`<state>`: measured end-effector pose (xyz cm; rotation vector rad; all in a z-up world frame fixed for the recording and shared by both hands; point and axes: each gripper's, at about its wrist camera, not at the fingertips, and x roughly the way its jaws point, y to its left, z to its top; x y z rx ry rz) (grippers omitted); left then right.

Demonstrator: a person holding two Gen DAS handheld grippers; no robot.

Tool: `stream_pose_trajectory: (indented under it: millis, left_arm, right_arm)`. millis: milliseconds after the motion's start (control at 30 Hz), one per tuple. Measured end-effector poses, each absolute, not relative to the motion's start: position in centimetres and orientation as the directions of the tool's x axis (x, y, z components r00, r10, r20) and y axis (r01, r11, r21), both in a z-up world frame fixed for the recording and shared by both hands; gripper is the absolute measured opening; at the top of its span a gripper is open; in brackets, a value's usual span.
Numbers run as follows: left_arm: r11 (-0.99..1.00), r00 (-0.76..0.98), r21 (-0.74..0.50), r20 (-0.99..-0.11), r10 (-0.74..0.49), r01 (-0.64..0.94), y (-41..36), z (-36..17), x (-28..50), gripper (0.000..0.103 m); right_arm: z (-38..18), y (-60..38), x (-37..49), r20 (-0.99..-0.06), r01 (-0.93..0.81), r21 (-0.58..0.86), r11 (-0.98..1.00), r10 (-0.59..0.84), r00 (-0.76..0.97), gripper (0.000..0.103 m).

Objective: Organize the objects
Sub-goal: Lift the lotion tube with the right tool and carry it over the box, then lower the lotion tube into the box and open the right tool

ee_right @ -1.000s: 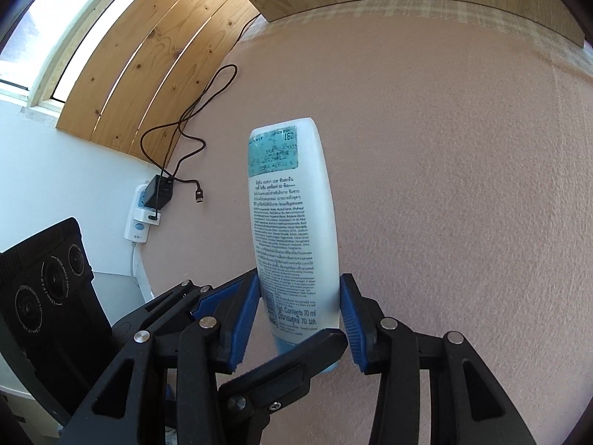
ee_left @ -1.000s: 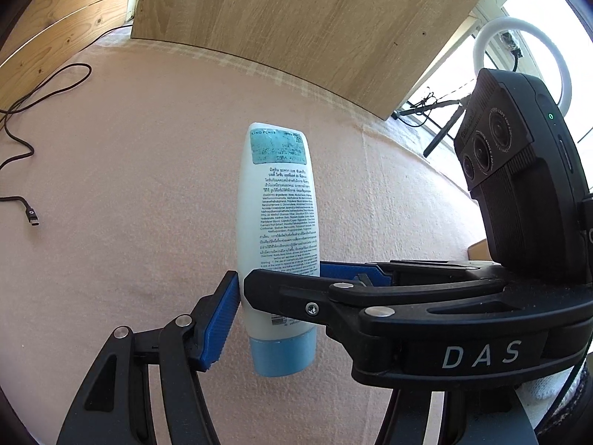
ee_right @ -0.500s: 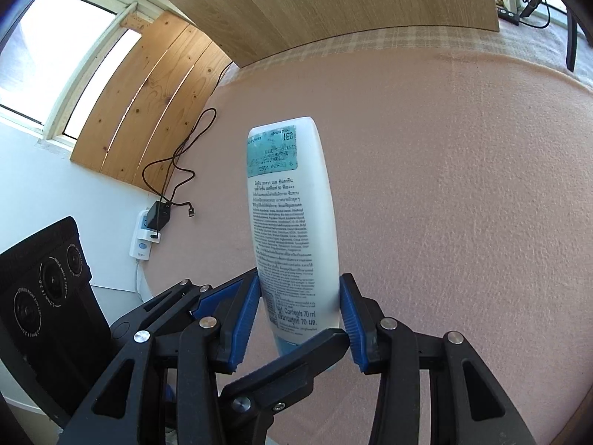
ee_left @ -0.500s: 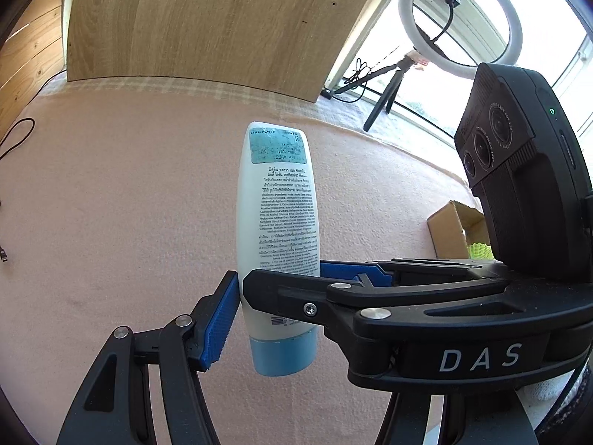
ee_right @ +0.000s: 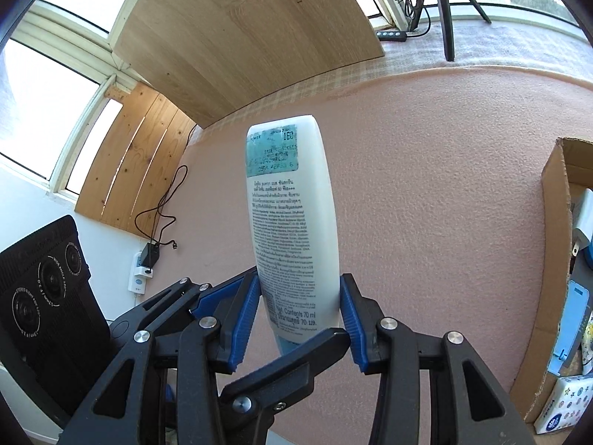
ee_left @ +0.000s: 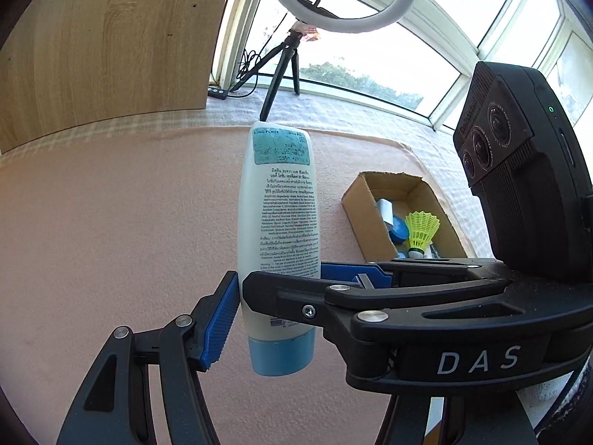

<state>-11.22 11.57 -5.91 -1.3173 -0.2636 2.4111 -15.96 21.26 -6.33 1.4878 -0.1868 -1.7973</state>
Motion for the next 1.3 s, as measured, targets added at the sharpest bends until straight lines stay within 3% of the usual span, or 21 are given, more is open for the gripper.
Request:
stream_pose_trajectory:
  millis: [600,1300]
  left_arm:
    - [-0.830,-0.395,-0.329,-0.760,0.516,-0.451,25.7,-5.3,-12.1,0.064]
    - [-0.770,-0.297,-0.330,-0.783,0.547,-0.546,35.4,-6.8,-12.8,0.064]
  right_arm:
    - [-4.9,34.9,-17.4,-0.766,0.319,0.548,-0.773,-0.618,-0.179,0.040]
    - [-6.7,43.7,-19.5,-0.780,0.199,0.547,-0.813,-0.581,-0.231,0.040]
